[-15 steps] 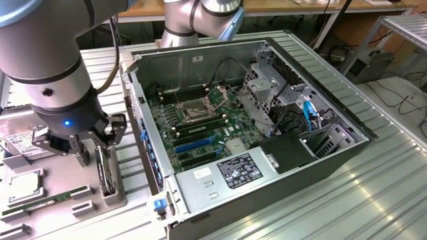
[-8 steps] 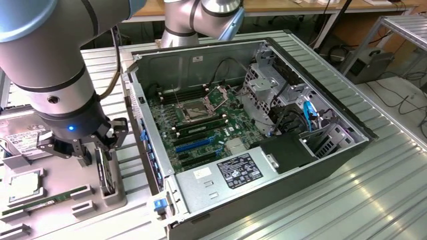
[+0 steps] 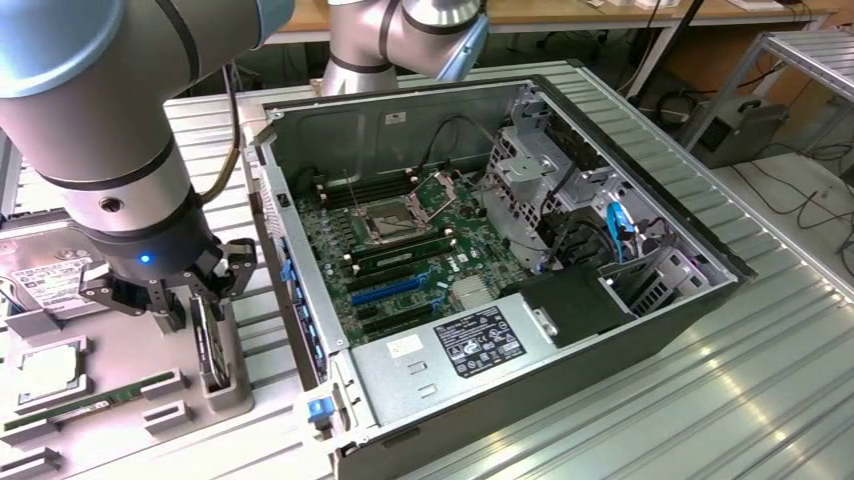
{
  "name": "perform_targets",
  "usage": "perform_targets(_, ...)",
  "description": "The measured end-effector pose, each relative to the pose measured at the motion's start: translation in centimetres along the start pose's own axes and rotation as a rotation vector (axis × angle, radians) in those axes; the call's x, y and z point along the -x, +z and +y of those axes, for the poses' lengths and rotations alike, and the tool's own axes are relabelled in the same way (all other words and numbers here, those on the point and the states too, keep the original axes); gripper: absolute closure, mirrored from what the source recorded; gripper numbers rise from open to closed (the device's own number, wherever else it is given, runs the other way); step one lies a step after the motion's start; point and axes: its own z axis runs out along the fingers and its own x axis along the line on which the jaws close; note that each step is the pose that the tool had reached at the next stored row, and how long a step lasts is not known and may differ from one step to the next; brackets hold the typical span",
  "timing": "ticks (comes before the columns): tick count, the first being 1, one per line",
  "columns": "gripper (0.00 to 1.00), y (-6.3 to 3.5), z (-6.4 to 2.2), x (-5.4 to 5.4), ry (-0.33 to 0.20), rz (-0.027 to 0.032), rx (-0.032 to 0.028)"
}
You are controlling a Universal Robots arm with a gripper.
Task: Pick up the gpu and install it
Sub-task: 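Pick up the gpu and move the gpu toward the slot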
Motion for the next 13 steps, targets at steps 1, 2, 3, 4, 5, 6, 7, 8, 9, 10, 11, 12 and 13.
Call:
perform_targets(1,0.58,0.01,0.04,-0.01,0.006,-0.0003,-0.0001)
perform_targets(2,0.58,0.01,0.07,-0.01,0.011,-0.0004,-0.0003)
perform_targets(3,0.58,0.02,0.11,-0.01,0.014,-0.0006,-0.0004)
perform_targets(4,0.58,0.02,0.12,-0.02,0.015,-0.0006,-0.0004)
perform_targets(5,0.58,0.02,0.12,-0.02,0.015,-0.0006,-0.0005)
perform_targets(6,0.58,0.02,0.12,-0.02,0.016,-0.0006,-0.0005)
perform_targets(7,0.58,0.03,0.13,-0.02,0.016,-0.0007,-0.0005)
perform_targets(8,0.58,0.03,0.13,-0.03,0.014,-0.0006,-0.0005)
perform_targets(9,0.58,0.04,0.13,-0.05,0.010,-0.0004,-0.0003)
perform_targets(10,0.58,0.08,0.12,-0.08,0.007,-0.0003,0.0005)
perform_targets(11,0.58,0.13,0.10,-0.09,0.007,-0.0001,0.0020)
perform_targets(12,0.58,0.18,0.09,-0.09,0.006,0.0002,0.0038)
perform_targets(13,0.58,0.21,0.08,-0.08,0.006,0.0003,0.0051)
